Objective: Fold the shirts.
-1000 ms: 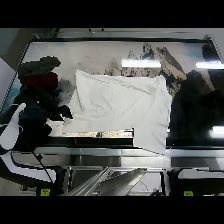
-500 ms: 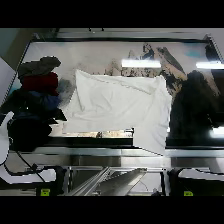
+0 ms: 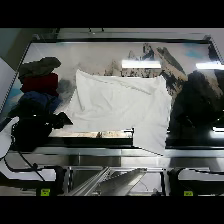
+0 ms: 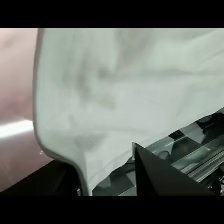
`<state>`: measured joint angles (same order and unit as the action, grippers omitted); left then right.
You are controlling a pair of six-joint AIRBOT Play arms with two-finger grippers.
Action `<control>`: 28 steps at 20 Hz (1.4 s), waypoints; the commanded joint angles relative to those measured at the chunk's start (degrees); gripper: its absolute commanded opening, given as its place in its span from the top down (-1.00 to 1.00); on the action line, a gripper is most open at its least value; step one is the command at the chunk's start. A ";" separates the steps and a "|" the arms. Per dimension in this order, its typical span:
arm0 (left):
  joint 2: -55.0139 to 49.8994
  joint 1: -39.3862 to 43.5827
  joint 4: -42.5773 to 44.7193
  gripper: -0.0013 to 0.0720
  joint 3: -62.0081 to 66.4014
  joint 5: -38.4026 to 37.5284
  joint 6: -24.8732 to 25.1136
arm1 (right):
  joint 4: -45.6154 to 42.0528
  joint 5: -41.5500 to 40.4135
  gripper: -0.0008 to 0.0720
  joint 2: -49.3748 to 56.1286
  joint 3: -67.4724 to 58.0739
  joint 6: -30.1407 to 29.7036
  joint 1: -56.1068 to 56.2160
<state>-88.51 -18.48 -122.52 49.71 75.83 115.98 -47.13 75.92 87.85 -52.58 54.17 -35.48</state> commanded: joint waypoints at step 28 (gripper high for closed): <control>-1.38 5.60 -0.74 0.93 7.74 1.66 -0.57 | 6.97 -0.33 0.84 8.55 -1.46 -1.84 12.96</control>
<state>-89.93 -12.93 -123.20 57.19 77.84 115.57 -43.83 75.48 96.14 -53.25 54.89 -25.26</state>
